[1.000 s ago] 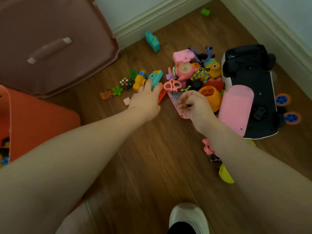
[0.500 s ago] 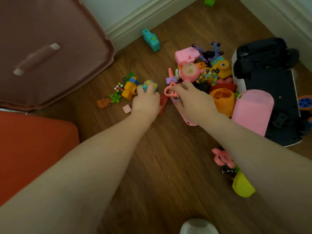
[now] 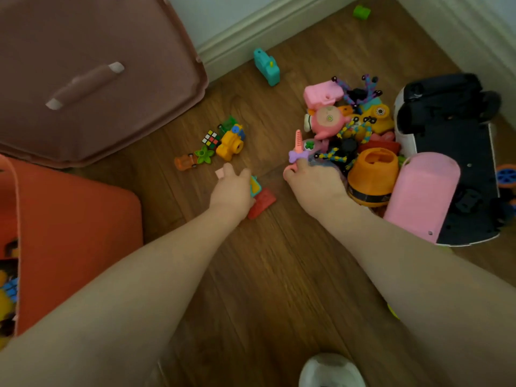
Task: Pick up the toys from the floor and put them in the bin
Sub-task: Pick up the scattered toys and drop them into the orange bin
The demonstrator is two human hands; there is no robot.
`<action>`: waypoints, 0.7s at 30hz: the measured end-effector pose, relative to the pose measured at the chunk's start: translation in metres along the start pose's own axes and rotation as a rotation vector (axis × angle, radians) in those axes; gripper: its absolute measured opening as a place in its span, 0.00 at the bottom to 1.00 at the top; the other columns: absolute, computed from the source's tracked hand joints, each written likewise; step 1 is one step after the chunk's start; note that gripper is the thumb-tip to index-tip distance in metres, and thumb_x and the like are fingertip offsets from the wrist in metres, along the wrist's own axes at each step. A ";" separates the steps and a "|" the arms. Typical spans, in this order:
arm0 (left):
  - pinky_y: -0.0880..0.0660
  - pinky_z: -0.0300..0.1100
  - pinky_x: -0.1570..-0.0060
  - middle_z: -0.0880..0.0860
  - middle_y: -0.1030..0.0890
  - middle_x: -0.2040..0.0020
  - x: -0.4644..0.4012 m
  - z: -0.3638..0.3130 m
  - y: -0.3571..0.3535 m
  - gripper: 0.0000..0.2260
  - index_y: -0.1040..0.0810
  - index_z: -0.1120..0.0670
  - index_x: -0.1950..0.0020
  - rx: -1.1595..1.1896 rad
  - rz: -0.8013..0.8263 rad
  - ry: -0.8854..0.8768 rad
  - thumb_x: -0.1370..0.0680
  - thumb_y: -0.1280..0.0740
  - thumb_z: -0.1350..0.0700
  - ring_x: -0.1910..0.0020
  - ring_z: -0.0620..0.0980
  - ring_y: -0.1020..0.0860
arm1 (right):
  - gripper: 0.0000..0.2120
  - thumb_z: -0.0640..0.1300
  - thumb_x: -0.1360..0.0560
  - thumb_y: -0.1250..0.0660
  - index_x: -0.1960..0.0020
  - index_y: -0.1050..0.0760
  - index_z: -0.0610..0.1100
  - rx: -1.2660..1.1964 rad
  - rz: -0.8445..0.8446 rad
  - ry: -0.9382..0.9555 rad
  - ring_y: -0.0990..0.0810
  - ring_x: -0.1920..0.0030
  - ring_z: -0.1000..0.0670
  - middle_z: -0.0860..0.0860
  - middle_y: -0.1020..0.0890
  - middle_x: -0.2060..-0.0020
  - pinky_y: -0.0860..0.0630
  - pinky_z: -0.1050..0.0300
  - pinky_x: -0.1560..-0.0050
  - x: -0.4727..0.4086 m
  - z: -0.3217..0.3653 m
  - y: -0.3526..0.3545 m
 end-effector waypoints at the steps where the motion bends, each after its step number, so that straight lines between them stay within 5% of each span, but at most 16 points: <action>1: 0.29 0.51 0.43 0.62 0.41 0.32 0.005 0.004 -0.003 0.27 0.37 0.55 0.31 0.004 0.012 0.004 0.26 0.31 0.56 0.40 0.63 0.28 | 0.19 0.33 0.23 0.47 0.33 0.34 0.38 0.014 0.012 0.006 0.22 0.46 0.38 0.39 0.28 0.39 0.34 0.53 0.66 0.003 0.004 -0.002; 7: 0.28 0.51 0.47 0.55 0.35 0.32 0.035 0.010 0.006 0.27 0.37 0.50 0.31 0.080 -0.075 -0.151 0.27 0.30 0.53 0.38 0.58 0.29 | 0.19 0.34 0.23 0.44 0.33 0.30 0.40 0.036 0.215 -0.003 0.25 0.38 0.40 0.41 0.29 0.35 0.26 0.48 0.50 0.022 0.018 -0.013; 10: 0.28 0.49 0.47 0.55 0.28 0.37 0.054 0.007 0.037 0.25 0.35 0.52 0.33 0.243 -0.184 -0.223 0.28 0.31 0.52 0.40 0.57 0.27 | 0.16 0.42 0.23 0.40 0.36 0.28 0.41 -0.174 0.144 -0.080 0.25 0.40 0.40 0.42 0.27 0.38 0.26 0.49 0.49 0.032 0.022 -0.002; 13: 0.26 0.46 0.49 0.55 0.24 0.44 0.083 0.021 0.072 0.24 0.35 0.51 0.33 0.428 -0.232 -0.223 0.27 0.33 0.50 0.49 0.54 0.23 | 0.12 0.48 0.25 0.37 0.47 0.24 0.41 -0.656 -0.047 -0.232 0.22 0.47 0.41 0.42 0.21 0.49 0.27 0.51 0.53 0.038 0.023 0.032; 16: 0.32 0.28 0.64 0.47 0.26 0.58 0.123 0.048 0.105 0.22 0.35 0.51 0.32 0.589 -0.340 -0.248 0.25 0.34 0.53 0.66 0.41 0.27 | 0.09 0.45 0.23 0.39 0.58 0.24 0.43 -1.410 -0.119 -0.503 0.22 0.63 0.51 0.47 0.21 0.63 0.28 0.62 0.67 0.043 0.022 0.068; 18: 0.33 0.25 0.60 0.46 0.26 0.56 0.156 0.079 0.129 0.22 0.35 0.49 0.33 0.696 -0.476 -0.277 0.25 0.33 0.55 0.63 0.42 0.26 | 0.11 0.42 0.23 0.42 0.63 0.27 0.45 -1.828 0.049 -0.566 0.32 0.80 0.57 0.50 0.27 0.70 0.39 0.67 0.82 0.049 0.044 0.092; 21: 0.26 0.41 0.48 0.50 0.25 0.45 0.206 0.137 0.154 0.22 0.36 0.42 0.36 0.826 -0.688 -0.267 0.28 0.34 0.52 0.49 0.49 0.23 | 0.15 0.44 0.24 0.44 0.66 0.24 0.46 -2.094 0.111 -0.299 0.40 0.80 0.57 0.52 0.30 0.73 0.48 0.67 0.81 0.053 0.086 0.150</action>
Point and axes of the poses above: each hand's wrist, its own x-axis away from the middle knuckle, its own y-axis out of the back of the hand, z = x × y, the point moved 8 cm from there along -x, towards the middle knuckle
